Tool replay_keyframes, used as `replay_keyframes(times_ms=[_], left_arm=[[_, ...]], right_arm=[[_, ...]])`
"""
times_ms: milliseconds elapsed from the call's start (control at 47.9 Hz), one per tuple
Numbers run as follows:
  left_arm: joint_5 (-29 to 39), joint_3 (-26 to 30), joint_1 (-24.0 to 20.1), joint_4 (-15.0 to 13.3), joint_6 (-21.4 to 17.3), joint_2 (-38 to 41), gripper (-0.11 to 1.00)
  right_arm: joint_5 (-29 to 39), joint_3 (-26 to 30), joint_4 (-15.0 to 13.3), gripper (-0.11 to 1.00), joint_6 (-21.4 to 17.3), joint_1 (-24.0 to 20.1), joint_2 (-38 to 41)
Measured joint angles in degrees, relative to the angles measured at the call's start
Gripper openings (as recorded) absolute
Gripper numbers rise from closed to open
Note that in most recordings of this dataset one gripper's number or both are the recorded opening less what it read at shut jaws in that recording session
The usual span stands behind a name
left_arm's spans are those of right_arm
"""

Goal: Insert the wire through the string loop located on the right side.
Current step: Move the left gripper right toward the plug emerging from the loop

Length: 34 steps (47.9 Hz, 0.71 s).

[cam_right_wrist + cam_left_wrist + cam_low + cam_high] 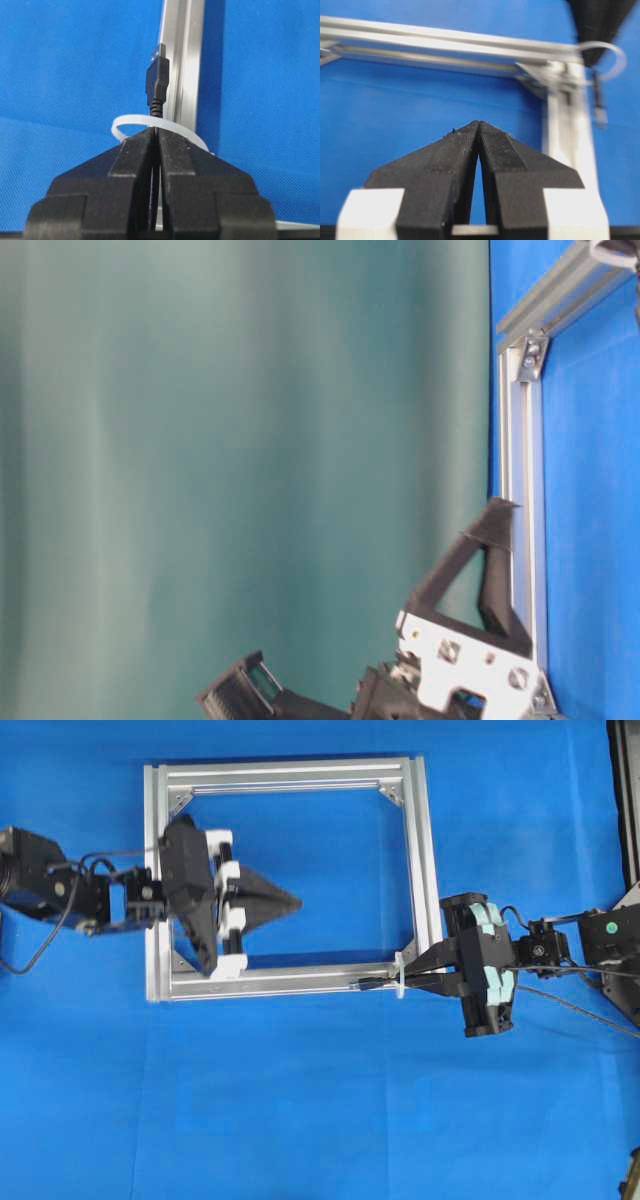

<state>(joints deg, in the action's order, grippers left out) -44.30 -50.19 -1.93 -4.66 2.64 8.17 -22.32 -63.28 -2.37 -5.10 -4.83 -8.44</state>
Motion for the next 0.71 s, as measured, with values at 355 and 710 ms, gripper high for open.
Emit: replay_keyframes(times_ms=[355, 710], left_arm=[[0.2, -1.0, 9.5, -0.1, 4.4, 0.0, -0.02], [0.4, 0.1, 10.7, 0.0, 4.7, 0.0, -0.02]], right_arm=[[0.0, 0.0, 0.1, -0.03, 0.0, 0.0, -0.1], [0.0, 0.0, 0.0, -0.03, 0.0, -0.1, -0.1]])
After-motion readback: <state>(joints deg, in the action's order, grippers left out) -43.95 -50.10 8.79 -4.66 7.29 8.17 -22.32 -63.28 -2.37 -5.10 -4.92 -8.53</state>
